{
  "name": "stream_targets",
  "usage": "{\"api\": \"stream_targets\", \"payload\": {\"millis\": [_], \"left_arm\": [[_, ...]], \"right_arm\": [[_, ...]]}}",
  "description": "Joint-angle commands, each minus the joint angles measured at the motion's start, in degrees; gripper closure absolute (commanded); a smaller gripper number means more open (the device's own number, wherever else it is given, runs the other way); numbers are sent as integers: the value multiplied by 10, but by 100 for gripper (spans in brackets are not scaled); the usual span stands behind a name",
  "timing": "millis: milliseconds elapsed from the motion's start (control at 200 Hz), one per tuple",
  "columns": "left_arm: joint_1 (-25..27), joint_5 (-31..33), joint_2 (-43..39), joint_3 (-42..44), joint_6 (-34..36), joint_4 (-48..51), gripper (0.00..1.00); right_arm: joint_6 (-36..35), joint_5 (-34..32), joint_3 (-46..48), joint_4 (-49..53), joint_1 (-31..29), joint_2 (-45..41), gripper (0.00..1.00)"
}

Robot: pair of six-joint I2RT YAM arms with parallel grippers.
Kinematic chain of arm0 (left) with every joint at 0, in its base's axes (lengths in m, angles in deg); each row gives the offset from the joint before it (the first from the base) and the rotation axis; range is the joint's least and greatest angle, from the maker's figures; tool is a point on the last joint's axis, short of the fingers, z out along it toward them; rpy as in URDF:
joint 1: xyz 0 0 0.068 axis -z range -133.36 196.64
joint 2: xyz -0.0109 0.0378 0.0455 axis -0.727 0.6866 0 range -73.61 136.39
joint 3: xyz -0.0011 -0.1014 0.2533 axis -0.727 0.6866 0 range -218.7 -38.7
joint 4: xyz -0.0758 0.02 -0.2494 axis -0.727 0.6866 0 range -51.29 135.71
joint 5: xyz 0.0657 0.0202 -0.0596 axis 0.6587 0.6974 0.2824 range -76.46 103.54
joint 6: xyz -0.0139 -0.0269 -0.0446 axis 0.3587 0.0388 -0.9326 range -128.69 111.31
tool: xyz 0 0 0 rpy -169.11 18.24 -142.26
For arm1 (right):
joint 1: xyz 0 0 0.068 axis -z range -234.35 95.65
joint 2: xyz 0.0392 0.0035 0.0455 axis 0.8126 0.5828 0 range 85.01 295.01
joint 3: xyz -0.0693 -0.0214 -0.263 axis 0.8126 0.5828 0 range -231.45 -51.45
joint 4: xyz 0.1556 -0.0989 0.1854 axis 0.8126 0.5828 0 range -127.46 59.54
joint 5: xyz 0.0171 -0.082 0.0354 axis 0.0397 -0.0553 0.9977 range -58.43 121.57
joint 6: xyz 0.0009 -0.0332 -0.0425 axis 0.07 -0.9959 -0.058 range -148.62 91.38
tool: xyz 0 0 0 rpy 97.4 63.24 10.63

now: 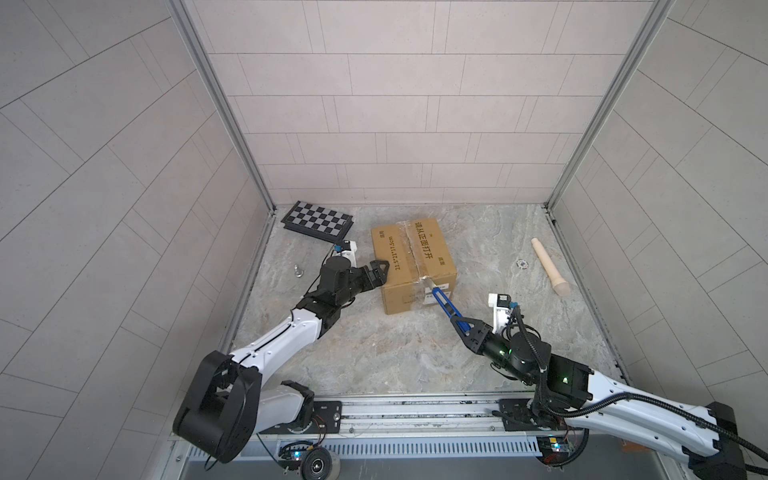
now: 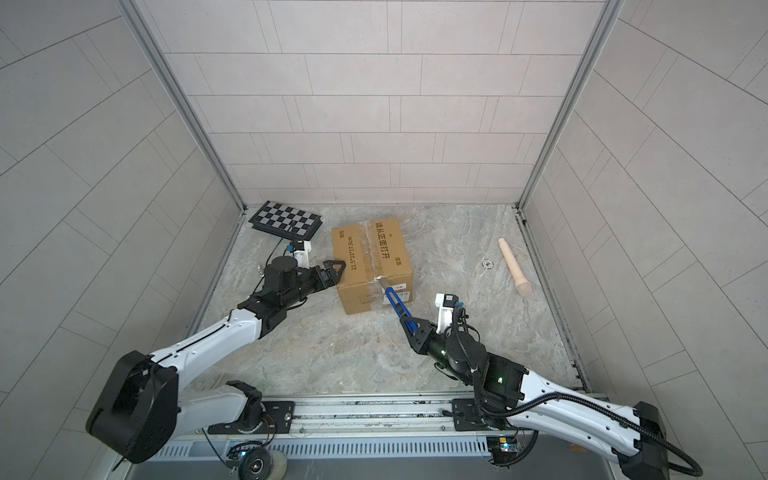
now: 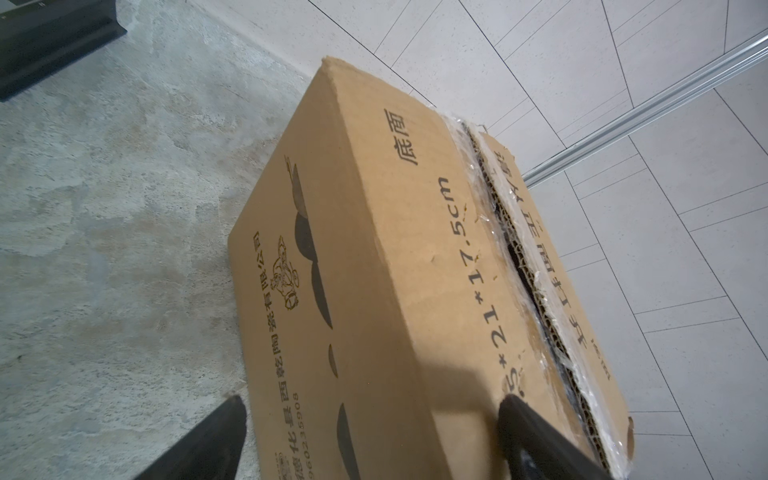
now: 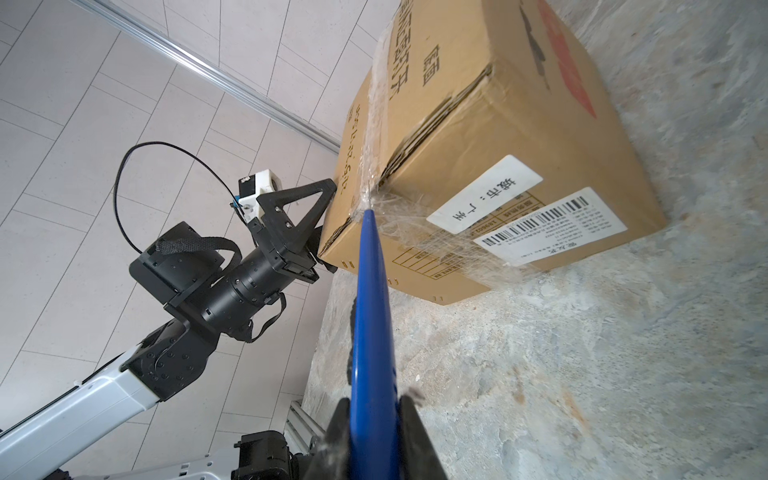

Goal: Unpack the express box

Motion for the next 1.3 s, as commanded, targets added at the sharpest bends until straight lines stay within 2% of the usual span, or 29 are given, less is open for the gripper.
{"api": "stream_targets", "payload": {"millis": [0, 486, 761, 1021, 1151, 1297], "left_arm": [[0, -4, 5, 9, 1, -3, 3], [0, -11, 0, 13, -5, -9, 3], [5, -24, -1, 15, -15, -26, 3], [23, -28, 4, 8, -18, -36, 3], [33, -28, 13, 0, -18, -39, 3], [39, -33, 27, -3, -20, -47, 5]], "right_arm": [[6, -24, 17, -34, -3, 0, 100], [48, -54, 18, -28, -2, 16, 100], [77, -73, -14, -30, -2, 45, 100], [44, -25, -47, -112, -2, 109, 100], [31, 11, -81, -116, -2, 140, 100], [25, 13, -91, -126, -2, 148, 100]]}}
